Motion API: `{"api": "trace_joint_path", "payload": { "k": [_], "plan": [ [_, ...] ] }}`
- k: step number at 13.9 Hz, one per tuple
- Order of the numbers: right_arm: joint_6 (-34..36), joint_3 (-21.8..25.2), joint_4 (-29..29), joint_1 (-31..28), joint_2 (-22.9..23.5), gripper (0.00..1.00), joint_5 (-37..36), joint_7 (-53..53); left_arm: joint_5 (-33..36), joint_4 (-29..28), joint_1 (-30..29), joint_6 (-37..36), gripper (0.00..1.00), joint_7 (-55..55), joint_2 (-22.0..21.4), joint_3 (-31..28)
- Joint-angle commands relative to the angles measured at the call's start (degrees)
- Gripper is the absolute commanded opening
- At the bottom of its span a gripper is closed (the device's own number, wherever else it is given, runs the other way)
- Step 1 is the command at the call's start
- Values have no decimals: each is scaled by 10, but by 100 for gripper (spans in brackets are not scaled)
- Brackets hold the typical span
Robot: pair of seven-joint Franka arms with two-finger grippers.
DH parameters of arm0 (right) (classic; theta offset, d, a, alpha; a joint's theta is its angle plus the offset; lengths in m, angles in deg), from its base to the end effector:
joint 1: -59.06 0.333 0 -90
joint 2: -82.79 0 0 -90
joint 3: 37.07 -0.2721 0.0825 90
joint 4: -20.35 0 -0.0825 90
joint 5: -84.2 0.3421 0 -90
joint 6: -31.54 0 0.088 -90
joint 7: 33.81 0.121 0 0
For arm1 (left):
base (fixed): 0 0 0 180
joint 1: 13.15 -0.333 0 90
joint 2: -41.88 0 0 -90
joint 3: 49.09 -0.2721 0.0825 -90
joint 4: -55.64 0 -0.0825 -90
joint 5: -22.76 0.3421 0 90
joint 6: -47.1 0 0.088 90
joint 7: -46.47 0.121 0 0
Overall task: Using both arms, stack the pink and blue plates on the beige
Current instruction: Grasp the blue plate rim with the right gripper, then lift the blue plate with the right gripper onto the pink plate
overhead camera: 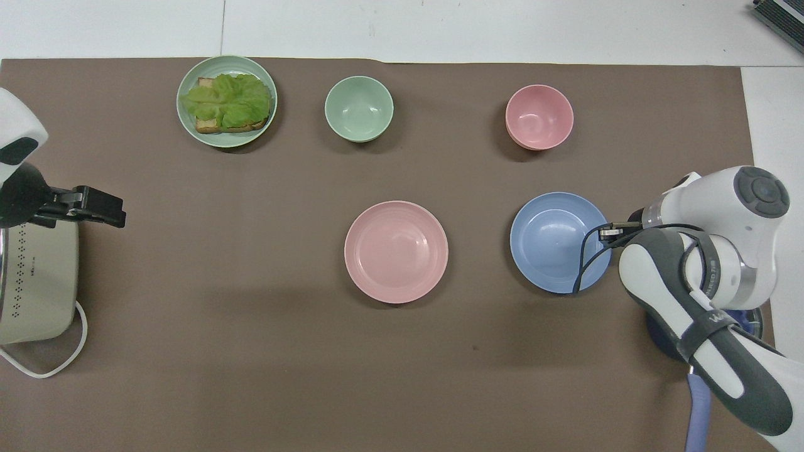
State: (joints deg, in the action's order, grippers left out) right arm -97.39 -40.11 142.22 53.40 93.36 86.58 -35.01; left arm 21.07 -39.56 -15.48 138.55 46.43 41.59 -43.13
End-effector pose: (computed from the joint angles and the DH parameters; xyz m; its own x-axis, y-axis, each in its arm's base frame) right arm 0.5191 -0.0222 0.2894 0.9968 -0.0511 -0.0608 -0.0537 -0.9977 -0.0417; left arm 0.5083 -0.0359 0.5324 0.9963 -0.0617 -0.0604 -0.0601 -0.9978 0.0288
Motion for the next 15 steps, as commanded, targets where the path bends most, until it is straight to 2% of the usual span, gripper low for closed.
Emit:
{"api": "trace_joint_path", "payload": {
  "k": [1, 5, 7, 10, 13, 15],
  "plan": [
    [40, -8, -15, -1, -24, 0, 13, -15, 3, 8, -5, -11, 100, 8, -1, 2],
    [92, -11, -41, 29, -67, 0, 26, -10, 3, 8, -5, -9, 100, 8, -1, 3],
    [101, -11, -56, 46, -64, 0, 87, -3, 4, 10, -5, -5, 100, 12, 1, 2],
    [83, -11, -56, 102, -63, 0, 93, 56, 4, 10, -5, 6, 100, 12, 2, 3],
    [18, -11, -56, 167, -40, 0, 93, 151, 4, 8, -6, -2, 100, 8, 0, 2],
    [0, -11, -56, 198, -27, 0, 93, 175, 4, 9, -5, -1, 100, 8, 0, 2]
  ]
}}
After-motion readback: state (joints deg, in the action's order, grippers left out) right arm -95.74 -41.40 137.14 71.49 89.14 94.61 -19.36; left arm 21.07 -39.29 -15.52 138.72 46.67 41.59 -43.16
